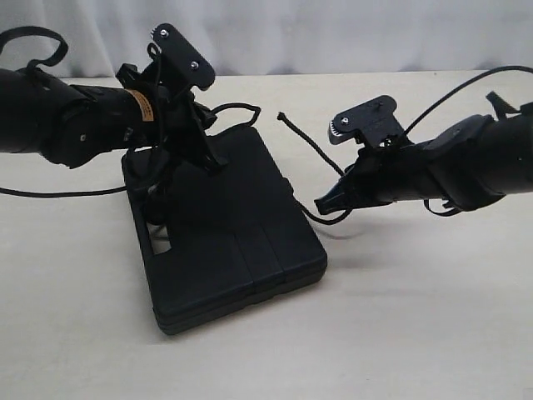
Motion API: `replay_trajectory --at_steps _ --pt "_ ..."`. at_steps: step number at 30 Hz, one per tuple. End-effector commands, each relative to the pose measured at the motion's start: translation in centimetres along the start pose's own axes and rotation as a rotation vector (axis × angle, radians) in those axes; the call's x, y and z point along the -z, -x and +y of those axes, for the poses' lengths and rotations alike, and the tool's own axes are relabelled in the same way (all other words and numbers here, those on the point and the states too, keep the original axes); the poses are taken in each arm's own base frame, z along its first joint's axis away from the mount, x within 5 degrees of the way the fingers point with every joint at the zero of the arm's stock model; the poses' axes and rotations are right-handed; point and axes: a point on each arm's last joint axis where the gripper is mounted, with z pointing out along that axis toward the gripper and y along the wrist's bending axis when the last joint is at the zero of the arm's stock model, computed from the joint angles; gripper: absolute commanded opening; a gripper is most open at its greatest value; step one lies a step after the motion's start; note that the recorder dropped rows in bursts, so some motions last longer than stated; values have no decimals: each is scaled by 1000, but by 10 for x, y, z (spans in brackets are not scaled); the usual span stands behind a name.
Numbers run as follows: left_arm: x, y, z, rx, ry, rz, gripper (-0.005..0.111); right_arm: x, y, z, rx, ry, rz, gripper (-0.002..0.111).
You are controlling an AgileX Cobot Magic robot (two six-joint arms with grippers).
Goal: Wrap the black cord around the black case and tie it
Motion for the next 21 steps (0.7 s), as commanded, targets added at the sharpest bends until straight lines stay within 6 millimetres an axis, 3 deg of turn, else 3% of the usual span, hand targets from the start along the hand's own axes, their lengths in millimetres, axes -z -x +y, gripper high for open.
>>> replay_trajectory --at_steps 1,9,15,21 --pt "0 1 6 22 17 -15 0 7 -9 1 44 -5 12 4" --pt "-6 -3 3 21 10 -6 0 7 -8 11 118 11 8 4" --pt "-13 -7 1 22 8 -11 0 11 1 48 304 -44 -65 4" --pt "-13 -5 -6 -16 -12 -15 0 13 4 48 304 -112 -98 4"
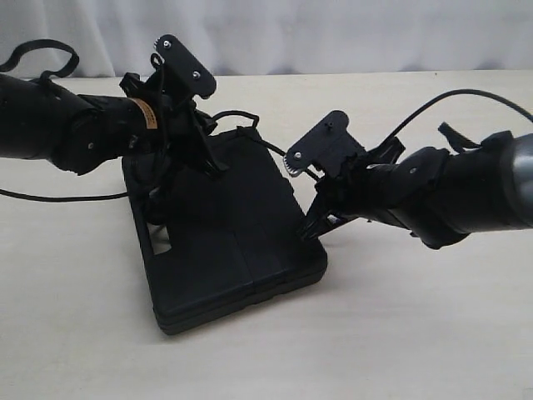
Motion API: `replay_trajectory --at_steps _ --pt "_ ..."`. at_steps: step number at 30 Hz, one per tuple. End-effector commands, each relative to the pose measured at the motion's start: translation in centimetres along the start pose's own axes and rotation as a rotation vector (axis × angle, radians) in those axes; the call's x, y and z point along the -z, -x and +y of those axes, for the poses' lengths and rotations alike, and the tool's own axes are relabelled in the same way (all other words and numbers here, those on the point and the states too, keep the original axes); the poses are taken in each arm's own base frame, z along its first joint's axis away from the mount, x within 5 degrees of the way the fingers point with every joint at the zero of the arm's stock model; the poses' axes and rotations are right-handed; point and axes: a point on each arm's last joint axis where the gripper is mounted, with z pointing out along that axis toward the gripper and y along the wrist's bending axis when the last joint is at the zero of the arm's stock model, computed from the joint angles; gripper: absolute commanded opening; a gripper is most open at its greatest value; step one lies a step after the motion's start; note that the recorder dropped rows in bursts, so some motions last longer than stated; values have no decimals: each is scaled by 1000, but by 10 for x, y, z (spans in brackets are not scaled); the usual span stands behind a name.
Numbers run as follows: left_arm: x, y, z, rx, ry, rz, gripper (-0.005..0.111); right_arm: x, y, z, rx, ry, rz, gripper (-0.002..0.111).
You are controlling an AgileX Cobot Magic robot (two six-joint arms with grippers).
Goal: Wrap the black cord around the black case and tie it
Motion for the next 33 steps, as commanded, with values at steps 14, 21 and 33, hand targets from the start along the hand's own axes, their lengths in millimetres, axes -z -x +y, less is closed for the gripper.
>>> replay_trajectory --at_steps 14,21,33 --pt "10 29 -58 -194 -131 -90 0 4 3 -4 -1 -36 -20 4" --pt "13 31 -76 -255 -175 -75 0 4 5 -6 -50 -57 -36 4" --pt "16 31 -92 -424 -218 -61 0 4 8 -6 -74 -58 -74 4"
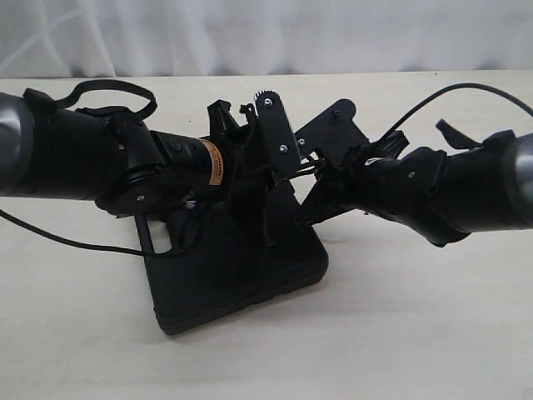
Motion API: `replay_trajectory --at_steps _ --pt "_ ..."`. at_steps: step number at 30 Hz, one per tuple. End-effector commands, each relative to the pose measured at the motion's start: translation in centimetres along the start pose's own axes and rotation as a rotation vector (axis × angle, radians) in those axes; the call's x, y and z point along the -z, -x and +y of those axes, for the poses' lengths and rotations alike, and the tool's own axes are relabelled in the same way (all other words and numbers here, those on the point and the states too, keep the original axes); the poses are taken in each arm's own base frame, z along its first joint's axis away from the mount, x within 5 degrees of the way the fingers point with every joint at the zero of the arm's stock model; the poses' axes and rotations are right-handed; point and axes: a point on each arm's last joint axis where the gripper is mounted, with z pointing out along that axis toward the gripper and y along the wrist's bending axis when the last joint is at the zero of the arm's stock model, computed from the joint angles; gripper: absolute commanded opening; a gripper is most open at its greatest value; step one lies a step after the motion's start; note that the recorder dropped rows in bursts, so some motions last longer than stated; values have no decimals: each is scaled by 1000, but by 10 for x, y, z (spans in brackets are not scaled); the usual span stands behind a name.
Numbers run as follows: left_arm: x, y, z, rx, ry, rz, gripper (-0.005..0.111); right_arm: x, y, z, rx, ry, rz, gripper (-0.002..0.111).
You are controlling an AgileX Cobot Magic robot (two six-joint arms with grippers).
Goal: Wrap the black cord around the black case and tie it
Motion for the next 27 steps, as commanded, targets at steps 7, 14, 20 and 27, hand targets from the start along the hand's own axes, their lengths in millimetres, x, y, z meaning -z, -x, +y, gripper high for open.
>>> replay_trajectory --at_steps 7,14,20,27 --pt "2 6 1 -38 7 -26 36 2 2 -2 -6 -18 -18 4" --pt "9 7 3 -109 12 -9 58 2 2 -2 -6 -18 -18 4" --pt "38 21 14 -109 56 -33 58 2 2 -2 -6 -18 -18 4" --pt "50 -4 51 -17 140 38 58 2 7 0 64 2 -73 4"
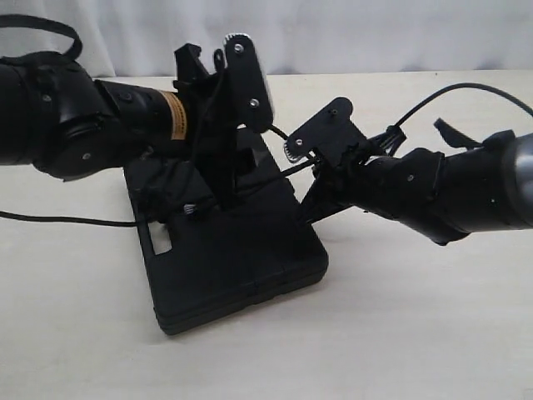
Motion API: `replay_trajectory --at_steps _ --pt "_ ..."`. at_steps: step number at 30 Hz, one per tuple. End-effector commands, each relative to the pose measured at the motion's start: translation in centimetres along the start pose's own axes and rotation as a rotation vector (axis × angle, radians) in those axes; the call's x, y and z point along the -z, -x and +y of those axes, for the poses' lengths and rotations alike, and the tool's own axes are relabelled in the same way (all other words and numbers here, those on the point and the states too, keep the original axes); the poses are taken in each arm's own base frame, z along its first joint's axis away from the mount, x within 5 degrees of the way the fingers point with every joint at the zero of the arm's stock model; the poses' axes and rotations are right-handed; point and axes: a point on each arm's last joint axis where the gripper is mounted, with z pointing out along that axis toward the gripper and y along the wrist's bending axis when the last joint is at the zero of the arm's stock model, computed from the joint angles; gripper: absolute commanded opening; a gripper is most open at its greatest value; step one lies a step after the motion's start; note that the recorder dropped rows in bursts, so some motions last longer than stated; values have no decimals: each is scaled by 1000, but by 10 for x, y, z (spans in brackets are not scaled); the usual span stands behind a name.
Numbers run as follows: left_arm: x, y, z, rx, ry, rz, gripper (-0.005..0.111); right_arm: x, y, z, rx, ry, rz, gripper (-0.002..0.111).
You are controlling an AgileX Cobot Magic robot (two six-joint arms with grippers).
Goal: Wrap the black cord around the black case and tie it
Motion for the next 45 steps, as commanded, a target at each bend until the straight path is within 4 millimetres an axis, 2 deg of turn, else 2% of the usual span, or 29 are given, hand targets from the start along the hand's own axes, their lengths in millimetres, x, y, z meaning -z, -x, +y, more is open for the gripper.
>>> replay_trajectory --at_steps 1,4,6,9,13,17,24,27,34,45 --pt "0 -25 23 74 47 75 58 2 8 2 43 27 -80 4" --pt "0 -28 28 63 63 70 58 3 14 8 107 89 -154 4" --pt "0 -28 26 -28 63 53 58 4 16 12 144 121 -184 4" --pt "-1 -37 15 -268 39 52 58 5 19 14 146 141 -210 4" --pt "-8 -43 7 -430 40 20 58 5 20 13 149 138 -221 4" --pt "-32 -56 8 -422 88 -46 58 5 19 14 150 142 -211 4" --pt "-50 -76 16 -340 185 -105 57 5 19 14 157 144 -212 4" --pt "-53 -79 14 -335 169 -89 44 5 18 14 158 145 -210 4" --pt "-53 -80 14 -324 169 -82 1 5 18 14 159 149 -202 4" --pt "-53 -80 14 -318 170 -81 0 5 17 16 211 163 -202 4"
